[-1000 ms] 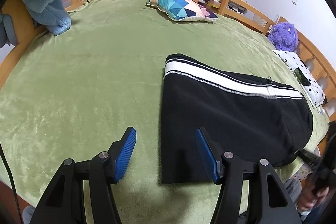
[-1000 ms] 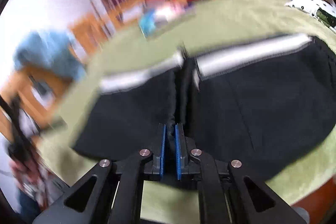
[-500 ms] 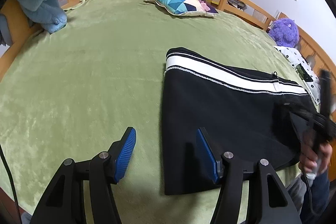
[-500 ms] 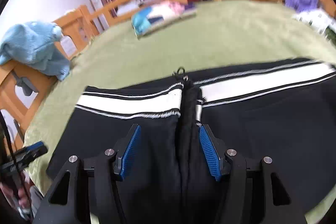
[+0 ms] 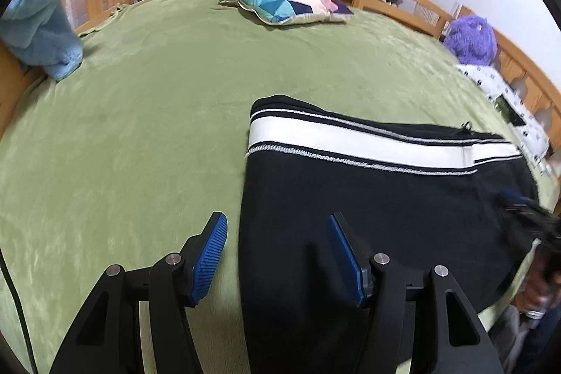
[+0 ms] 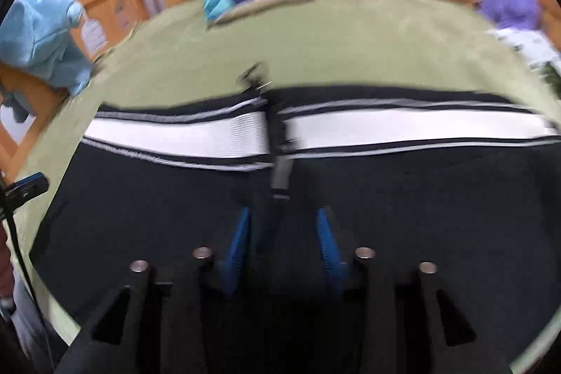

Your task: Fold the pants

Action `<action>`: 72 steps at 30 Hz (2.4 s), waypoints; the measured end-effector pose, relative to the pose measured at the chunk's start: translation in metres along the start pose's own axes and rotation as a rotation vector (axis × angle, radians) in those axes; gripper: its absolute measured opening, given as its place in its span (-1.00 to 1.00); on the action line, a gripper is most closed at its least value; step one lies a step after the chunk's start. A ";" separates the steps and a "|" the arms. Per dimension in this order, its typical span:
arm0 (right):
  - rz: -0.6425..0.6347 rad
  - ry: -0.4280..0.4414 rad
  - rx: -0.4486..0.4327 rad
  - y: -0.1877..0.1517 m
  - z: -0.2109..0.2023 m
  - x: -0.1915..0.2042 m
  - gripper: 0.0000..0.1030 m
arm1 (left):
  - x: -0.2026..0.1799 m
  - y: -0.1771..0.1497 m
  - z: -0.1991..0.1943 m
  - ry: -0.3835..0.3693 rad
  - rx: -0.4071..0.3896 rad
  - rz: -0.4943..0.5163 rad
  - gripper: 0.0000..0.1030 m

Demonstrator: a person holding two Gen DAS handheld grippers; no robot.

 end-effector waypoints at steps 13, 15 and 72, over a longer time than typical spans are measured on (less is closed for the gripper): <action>0.390 -0.367 -0.074 -0.044 -0.085 -0.253 0.14 | 0.003 -0.007 0.050 -0.016 0.118 -0.047 0.11; 0.419 -0.332 -0.074 -0.051 -0.079 -0.260 0.19 | 0.003 -0.008 0.052 -0.018 0.127 -0.045 0.14; 0.293 0.136 -0.236 0.076 -0.087 0.020 -0.70 | 0.198 0.034 -0.064 0.004 -0.089 -0.150 -0.80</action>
Point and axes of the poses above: each gripper's, at about its wrist camera, not at the fingertips, and z roughly the way its jaws point, x to its left, y to its top, the point moved 9 cm from there along z, roughly the way its jaws point, and after that the axes turned 5 degrees about z, right-handed, at the moved point
